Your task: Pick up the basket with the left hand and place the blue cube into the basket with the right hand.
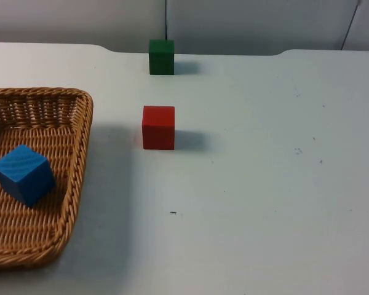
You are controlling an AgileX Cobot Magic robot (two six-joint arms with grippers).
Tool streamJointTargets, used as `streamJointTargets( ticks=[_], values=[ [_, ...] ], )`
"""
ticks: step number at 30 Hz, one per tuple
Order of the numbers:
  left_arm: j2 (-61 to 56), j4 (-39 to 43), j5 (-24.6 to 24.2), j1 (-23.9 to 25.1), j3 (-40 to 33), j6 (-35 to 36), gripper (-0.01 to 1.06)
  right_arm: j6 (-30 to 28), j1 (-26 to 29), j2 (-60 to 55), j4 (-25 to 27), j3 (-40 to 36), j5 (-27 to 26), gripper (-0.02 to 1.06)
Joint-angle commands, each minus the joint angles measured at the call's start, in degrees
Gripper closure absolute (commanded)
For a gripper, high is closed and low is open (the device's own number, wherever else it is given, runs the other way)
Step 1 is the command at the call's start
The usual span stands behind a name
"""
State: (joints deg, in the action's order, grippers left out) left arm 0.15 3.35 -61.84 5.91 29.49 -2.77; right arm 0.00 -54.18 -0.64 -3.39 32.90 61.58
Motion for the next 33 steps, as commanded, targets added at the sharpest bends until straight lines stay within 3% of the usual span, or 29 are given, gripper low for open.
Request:
streamJointTargets(
  ticks=[1, 5, 10, 28, 33],
  values=[
    [-0.2, -0.6, 0.1, -0.4, -0.2, 0.1, 0.0, 1.8, -0.3, 0.6, -2.7, -0.2, 2.2, 0.32],
    [-0.2, -0.6, 0.1, -0.4, -0.2, 0.1, 0.0, 2.2, -0.3, 0.6, -3.4, -0.7, 4.1, 0.32],
    [-0.2, -0.6, 0.1, -0.4, -0.2, 0.1, 0.0, 2.6, -0.3, 0.6, -3.3, -3.4, 0.8, 0.32],
    [-0.2, -0.6, 0.1, -0.4, -0.2, 0.1, 0.0, 2.8, -0.3, 0.6, -4.1, -3.9, 0.1, 0.31],
    [-0.2, -0.6, 0.1, -0.4, -0.2, 0.1, 0.0, 2.4, -0.3, 0.6, -3.8, -3.9, 0.1, 0.04]
  ],
)
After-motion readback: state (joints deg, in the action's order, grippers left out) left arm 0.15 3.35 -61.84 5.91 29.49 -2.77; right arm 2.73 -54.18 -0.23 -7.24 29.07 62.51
